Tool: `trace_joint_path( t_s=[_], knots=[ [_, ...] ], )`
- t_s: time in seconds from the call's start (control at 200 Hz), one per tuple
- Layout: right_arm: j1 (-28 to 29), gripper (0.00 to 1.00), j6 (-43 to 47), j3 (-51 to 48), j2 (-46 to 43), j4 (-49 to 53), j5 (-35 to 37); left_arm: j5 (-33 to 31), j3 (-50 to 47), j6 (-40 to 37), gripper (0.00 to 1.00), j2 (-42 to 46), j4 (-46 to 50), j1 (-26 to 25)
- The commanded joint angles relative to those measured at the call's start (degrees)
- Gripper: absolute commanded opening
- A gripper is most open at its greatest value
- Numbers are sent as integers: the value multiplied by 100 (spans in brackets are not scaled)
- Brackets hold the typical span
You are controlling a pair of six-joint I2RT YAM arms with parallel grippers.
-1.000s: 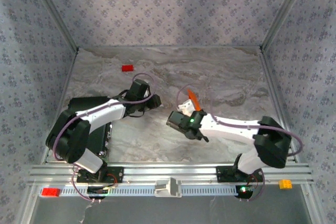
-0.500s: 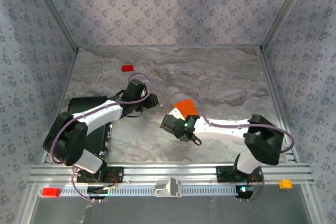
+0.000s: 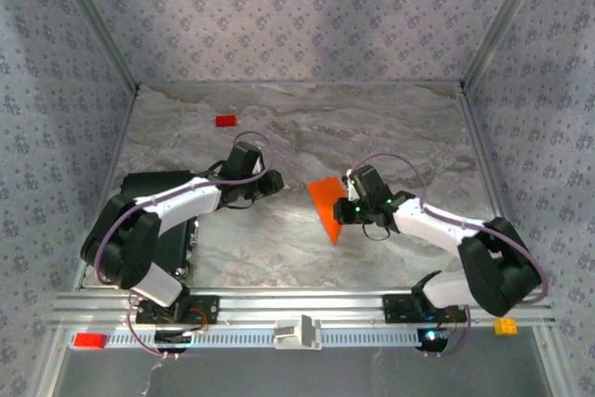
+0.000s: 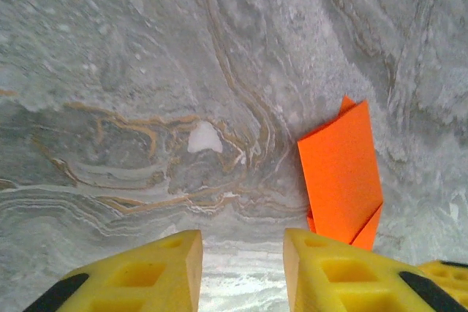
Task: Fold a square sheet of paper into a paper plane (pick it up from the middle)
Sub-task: Turn over the paper at the center of the table, then fold the wing for the fifth time at the center of the table.
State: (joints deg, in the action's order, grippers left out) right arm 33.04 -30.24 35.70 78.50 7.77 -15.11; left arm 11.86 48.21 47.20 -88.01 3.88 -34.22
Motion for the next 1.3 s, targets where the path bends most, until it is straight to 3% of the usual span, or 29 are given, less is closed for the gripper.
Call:
trace_joint_path(
  t_s=[0.0,0.15,0.435,0.63,0.72,0.815,0.974,1.084,1.294],
  knots=[
    [-77,10,-304,41,394,-518,-1085,203,146,-4,33,-156,-107,-88],
    [-92,10,-533,99,883,-500,-929,337,200,8,31,-278,-172,-132],
    [-89,7,-2170,-229,1184,-916,-692,418,285,1,28,-358,-168,-157],
    [113,7,-4522,-998,1131,-2395,-298,573,285,120,26,-473,-371,-173],
    [289,9,-5132,-1322,878,-3326,-20,672,311,167,25,-538,-453,-227],
    [204,10,-4849,-1178,446,-3332,-121,790,406,125,22,-641,-491,-305],
    [-197,11,-3690,-807,-456,-1439,220,1105,773,71,20,-976,-572,-477],
    [-612,11,-3182,-896,-874,-670,290,1303,1156,-41,18,-1314,-450,-635],
    [-1304,12,-2566,-1139,-914,-628,-407,1608,1802,-79,16,-2036,-323,-810]
  ],
)
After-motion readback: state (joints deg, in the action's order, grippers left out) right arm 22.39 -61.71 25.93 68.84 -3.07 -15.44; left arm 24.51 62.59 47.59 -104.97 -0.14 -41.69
